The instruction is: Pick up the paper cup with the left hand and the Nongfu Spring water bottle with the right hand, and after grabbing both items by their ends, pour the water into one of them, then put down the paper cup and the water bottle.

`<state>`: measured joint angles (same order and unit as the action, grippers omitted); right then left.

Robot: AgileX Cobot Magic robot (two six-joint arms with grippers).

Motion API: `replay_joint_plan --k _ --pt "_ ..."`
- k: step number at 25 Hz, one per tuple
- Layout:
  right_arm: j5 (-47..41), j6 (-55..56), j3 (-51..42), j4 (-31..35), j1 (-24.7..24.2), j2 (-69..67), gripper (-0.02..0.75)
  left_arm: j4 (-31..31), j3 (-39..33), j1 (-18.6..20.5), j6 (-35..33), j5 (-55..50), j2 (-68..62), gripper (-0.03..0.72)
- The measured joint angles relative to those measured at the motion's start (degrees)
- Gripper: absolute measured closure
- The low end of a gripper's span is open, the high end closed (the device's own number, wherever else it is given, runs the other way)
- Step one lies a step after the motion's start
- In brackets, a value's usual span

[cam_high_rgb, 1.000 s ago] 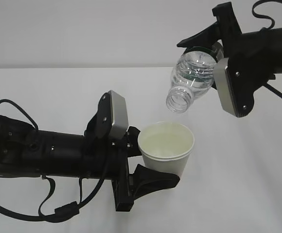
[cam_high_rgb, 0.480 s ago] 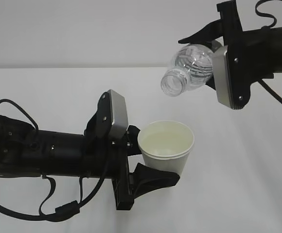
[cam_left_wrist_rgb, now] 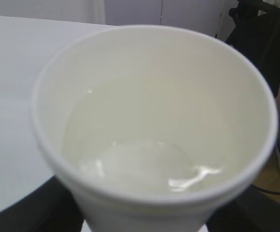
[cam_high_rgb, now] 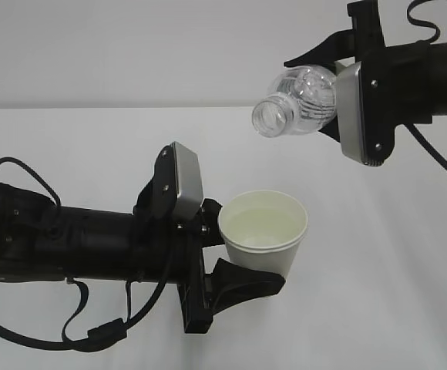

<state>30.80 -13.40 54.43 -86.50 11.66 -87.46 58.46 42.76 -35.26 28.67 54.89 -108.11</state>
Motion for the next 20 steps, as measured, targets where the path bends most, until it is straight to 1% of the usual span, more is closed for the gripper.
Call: replay_joint_plan --k 8,15,20 --pt "0.10 1.86 0.00 3.94 0.00 0.00 0.246 -0.21 0.00 0.00 0.00 0.00 0.00 0.208" --pt "0.10 3.91 0.00 5.40 0.00 0.00 0.246 -0.32 0.00 0.00 0.00 0.00 0.00 0.208" --pt "0.10 4.90 0.00 8.60 0.00 0.00 0.246 -0.32 0.00 0.00 0.00 -0.09 0.00 0.208"
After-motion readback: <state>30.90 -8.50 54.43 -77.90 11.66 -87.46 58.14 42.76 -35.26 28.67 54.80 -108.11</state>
